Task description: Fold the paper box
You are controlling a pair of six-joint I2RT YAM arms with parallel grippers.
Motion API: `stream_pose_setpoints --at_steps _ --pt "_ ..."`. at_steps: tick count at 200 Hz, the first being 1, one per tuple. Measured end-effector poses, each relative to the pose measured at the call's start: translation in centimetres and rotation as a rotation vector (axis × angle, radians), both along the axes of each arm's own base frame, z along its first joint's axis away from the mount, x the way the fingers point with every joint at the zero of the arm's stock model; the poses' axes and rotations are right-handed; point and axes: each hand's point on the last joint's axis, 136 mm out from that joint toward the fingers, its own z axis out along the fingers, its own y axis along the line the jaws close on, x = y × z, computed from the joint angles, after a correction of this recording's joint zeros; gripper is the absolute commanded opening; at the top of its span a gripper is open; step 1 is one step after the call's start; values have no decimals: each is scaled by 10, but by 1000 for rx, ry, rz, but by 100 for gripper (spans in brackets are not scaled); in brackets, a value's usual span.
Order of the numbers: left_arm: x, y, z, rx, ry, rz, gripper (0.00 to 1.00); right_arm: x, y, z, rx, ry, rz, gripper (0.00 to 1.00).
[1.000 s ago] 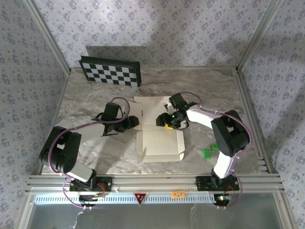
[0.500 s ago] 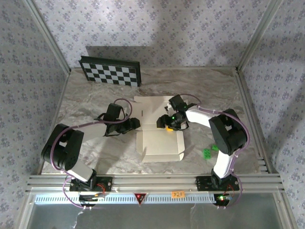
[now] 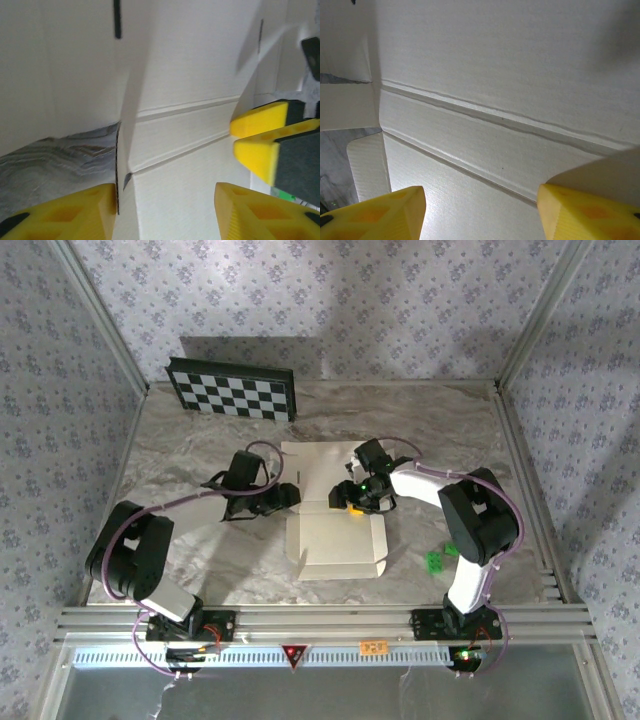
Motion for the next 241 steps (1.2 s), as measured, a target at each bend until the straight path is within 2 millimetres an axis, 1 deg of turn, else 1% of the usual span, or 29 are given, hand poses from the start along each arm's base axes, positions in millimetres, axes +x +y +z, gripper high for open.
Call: stream_pose_setpoints --at_steps 19,34,68,115,155,170,195,241 --pt "4 -5 7 -9 -15 -9 52 0 0 0 1 -1 0 64" --pt "5 -8 7 -10 -18 -18 50 0 0 0 1 -2 0 63" --pt "4 -14 1 -4 -1 -35 47 0 0 0 2 -3 0 63" --pt "3 -25 -1 -16 11 -67 44 0 0 0 4 -6 0 63" --pt "0 -32 -13 -19 43 -85 41 0 0 0 4 -6 0 63" --pt "2 -36 -16 -22 50 -90 38 0 0 0 4 -6 0 63" --pt "3 -40 -23 -18 69 -95 28 0 0 0 4 -6 -2 63" --pt "4 -45 -33 -11 87 -99 18 1 -1 0 4 -6 -3 63"
